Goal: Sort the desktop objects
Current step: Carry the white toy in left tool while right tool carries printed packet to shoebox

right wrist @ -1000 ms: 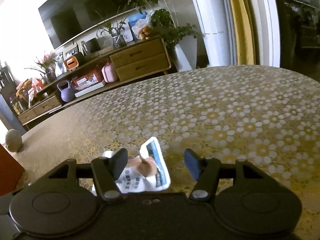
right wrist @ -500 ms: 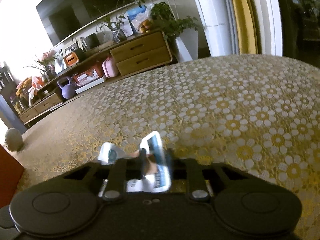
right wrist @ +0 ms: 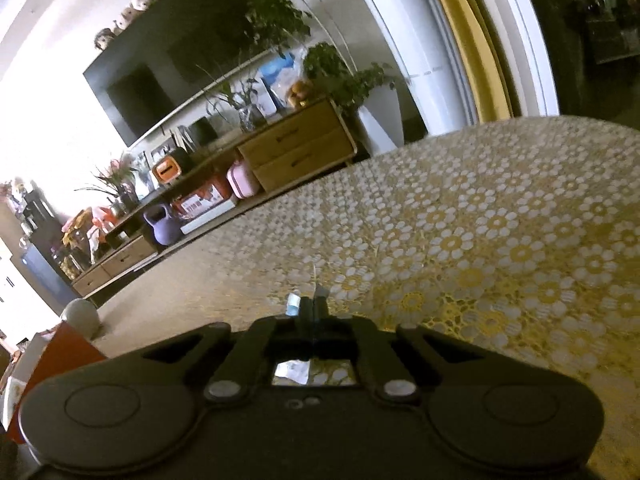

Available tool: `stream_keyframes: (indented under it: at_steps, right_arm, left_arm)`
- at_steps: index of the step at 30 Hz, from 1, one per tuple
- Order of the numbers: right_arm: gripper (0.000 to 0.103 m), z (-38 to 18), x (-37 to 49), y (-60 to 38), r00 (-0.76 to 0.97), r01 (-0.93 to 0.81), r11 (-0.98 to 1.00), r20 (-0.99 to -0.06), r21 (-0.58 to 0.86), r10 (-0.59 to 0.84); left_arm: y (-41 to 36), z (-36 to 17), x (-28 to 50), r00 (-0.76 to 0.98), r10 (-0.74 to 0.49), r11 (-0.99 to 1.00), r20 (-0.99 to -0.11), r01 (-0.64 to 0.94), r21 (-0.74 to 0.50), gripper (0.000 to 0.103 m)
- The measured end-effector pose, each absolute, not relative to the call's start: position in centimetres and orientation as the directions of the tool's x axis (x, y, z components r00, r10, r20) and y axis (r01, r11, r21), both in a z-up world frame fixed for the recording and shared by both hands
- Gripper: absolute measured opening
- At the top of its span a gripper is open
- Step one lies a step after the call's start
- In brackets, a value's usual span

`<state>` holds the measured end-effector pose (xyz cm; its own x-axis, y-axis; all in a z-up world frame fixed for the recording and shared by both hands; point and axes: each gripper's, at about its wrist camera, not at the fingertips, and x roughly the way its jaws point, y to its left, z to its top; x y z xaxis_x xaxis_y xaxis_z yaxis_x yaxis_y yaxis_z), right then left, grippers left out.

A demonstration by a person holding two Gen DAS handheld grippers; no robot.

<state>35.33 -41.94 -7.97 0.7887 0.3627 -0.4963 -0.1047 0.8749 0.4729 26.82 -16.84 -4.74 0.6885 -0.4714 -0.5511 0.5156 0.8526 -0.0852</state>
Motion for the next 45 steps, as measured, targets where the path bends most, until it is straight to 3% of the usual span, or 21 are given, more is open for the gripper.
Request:
stream_keyframes:
  at_steps: [11, 24, 35, 45]
  right_arm:
    - [0.0, -0.1, 29.4, -39.1, 0.809, -0.229, 0.859, -0.401, 0.457, 0.429]
    - [0.0, 7.8, 27.6, -25.6, 0.73, -0.494, 0.741, -0.245, 0.455, 0.637]
    - [0.0, 7.6, 26.8, -14.4, 0.605, -0.594, 0.672, -0.305, 0.442, 0.736]
    - [0.0, 4.4, 25.3, -8.0, 0.52, -0.622, 0.667, -0.42, 0.41, 0.744]
  left_arm:
    - [-8.4, 1.2, 18.5, 0.758, -0.392, 0.889, -0.521, 0.458, -0.004, 0.049]
    - [6.2, 7.7, 14.3, 0.865, -0.197, 0.969, -0.462, 0.244, 0.044, 0.049]
    - [16.7, 6.1, 16.1, 0.854, -0.015, 0.992, -0.521, 0.079, 0.101, 0.049]
    - [20.1, 3.0, 19.0, 0.804, 0.009, 0.986, -0.594, 0.091, 0.137, 0.049]
